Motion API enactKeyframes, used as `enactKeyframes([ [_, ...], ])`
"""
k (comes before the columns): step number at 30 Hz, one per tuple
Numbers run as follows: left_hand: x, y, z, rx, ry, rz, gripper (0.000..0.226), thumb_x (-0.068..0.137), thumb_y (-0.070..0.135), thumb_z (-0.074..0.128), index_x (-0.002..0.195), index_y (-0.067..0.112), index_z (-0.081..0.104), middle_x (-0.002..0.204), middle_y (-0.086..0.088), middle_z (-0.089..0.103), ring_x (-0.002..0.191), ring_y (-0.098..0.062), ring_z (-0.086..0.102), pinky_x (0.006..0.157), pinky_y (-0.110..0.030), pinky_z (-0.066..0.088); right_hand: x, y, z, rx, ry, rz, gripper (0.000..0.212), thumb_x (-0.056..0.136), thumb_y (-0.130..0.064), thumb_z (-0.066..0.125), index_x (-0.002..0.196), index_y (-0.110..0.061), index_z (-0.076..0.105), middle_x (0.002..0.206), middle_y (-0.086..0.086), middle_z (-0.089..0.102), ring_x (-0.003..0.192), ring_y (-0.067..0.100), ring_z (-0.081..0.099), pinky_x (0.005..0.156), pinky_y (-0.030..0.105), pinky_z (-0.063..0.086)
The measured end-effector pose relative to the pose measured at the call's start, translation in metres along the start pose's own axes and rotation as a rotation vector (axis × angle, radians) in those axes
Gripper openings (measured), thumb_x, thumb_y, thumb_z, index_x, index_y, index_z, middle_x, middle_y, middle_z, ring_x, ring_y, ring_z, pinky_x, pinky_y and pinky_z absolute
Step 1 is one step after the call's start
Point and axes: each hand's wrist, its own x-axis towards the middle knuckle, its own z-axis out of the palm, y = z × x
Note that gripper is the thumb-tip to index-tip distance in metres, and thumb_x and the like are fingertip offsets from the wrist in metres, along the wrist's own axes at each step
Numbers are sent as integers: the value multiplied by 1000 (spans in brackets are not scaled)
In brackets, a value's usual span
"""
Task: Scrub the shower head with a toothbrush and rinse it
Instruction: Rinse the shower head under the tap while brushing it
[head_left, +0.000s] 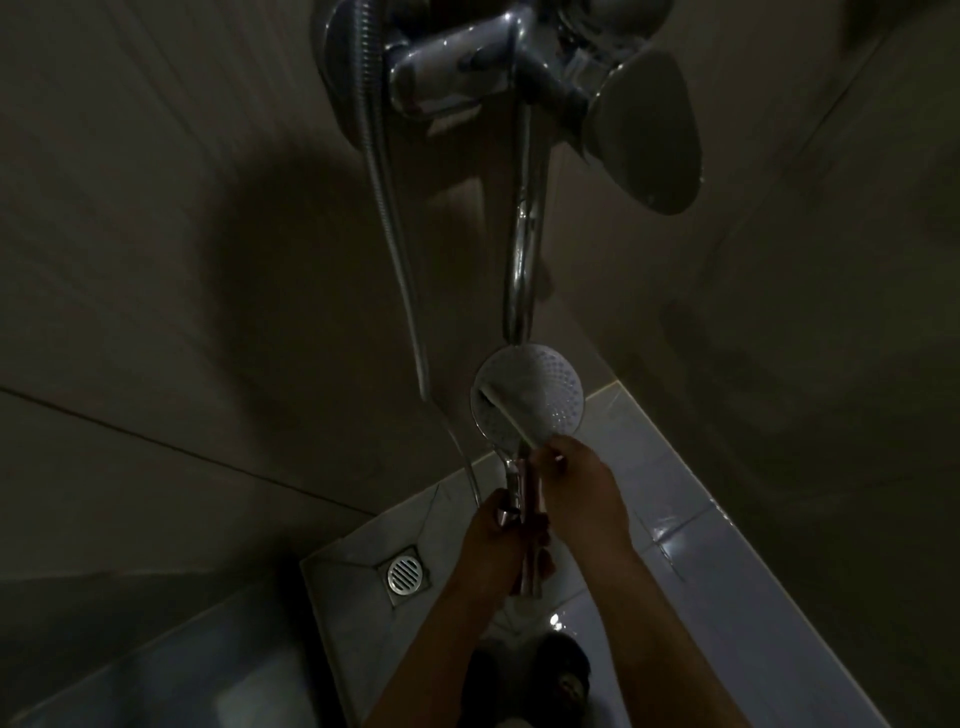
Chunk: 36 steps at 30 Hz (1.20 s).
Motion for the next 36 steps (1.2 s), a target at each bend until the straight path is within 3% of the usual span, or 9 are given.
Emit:
enactKeyframes([
  [3, -1, 3, -8, 16, -29, -1, 6, 88, 4, 58, 91, 6, 53, 63, -3, 62, 46, -19, 58, 43, -23, 45, 15, -4, -11, -78, 128, -19, 8, 95, -26, 48, 92, -22, 54, 87, 3, 63, 77, 20, 60, 69, 35, 49],
  [5, 0, 6, -11, 17, -34, -7, 8, 88, 4, 59, 92, 6, 52, 68, -7, 61, 49, -21, 57, 44, -24, 46, 23, -5, -14, -34, 198, 4, 16, 95, -30, 49, 97, -17, 58, 92, 8, 66, 85, 27, 62, 70, 35, 48],
  [9, 0, 8, -14, 41, -42, 7, 10, 88, 1, 58, 91, 7, 50, 70, -10, 58, 48, -21, 56, 46, -24, 47, 28, -6, -20, 50, 328, -11, 15, 95, -27, 50, 90, -19, 61, 86, 5, 67, 78, 22, 59, 61, 29, 39],
  [12, 1, 8, -11, 44, -55, 19, 12, 88, 0, 57, 93, 5, 48, 70, -10, 56, 48, -21, 55, 50, -27, 46, 18, -6, -12, 107, 225, -93, 14, 93, -21, 53, 83, -16, 60, 82, 5, 65, 79, 23, 61, 68, 37, 49],
  [16, 1, 12, -8, 52, -47, 23, 10, 87, 2, 58, 94, 3, 50, 71, -12, 57, 46, -20, 55, 48, -26, 45, 10, -5, -5, 59, 66, -136, 16, 92, -13, 52, 80, -16, 62, 83, 3, 65, 78, 19, 61, 72, 34, 49],
  [21, -5, 10, -15, 73, -71, 5, 9, 87, 5, 58, 92, 5, 50, 68, -6, 59, 46, -18, 56, 47, -23, 45, 33, -6, -24, 36, 215, -74, 20, 90, -28, 56, 78, -14, 62, 82, 6, 66, 81, 25, 61, 71, 37, 49],
  [29, -3, 6, -18, 73, -68, 16, 10, 87, 7, 60, 88, 12, 52, 69, -7, 59, 46, -16, 57, 46, -23, 45, 31, 11, -22, 201, 418, -30, 20, 90, -22, 59, 72, -16, 54, 59, -6, 51, 63, 18, 51, 60, 31, 39],
  [34, 3, 8, -16, 81, -38, 41, 10, 85, 8, 61, 87, 15, 54, 64, -4, 59, 47, -18, 58, 51, -27, 44, 3, 25, 1, 198, 100, -218, 21, 88, -12, 61, 69, -19, 56, 66, 0, 58, 66, 17, 56, 65, 33, 47],
  [36, 1, 8, -17, 49, -50, 46, 10, 85, 7, 61, 85, 13, 53, 62, -5, 59, 47, -19, 57, 52, -28, 44, 9, 29, -4, 168, 103, -213, 24, 88, -12, 62, 68, -22, 56, 66, -2, 57, 65, 16, 55, 66, 34, 47],
])
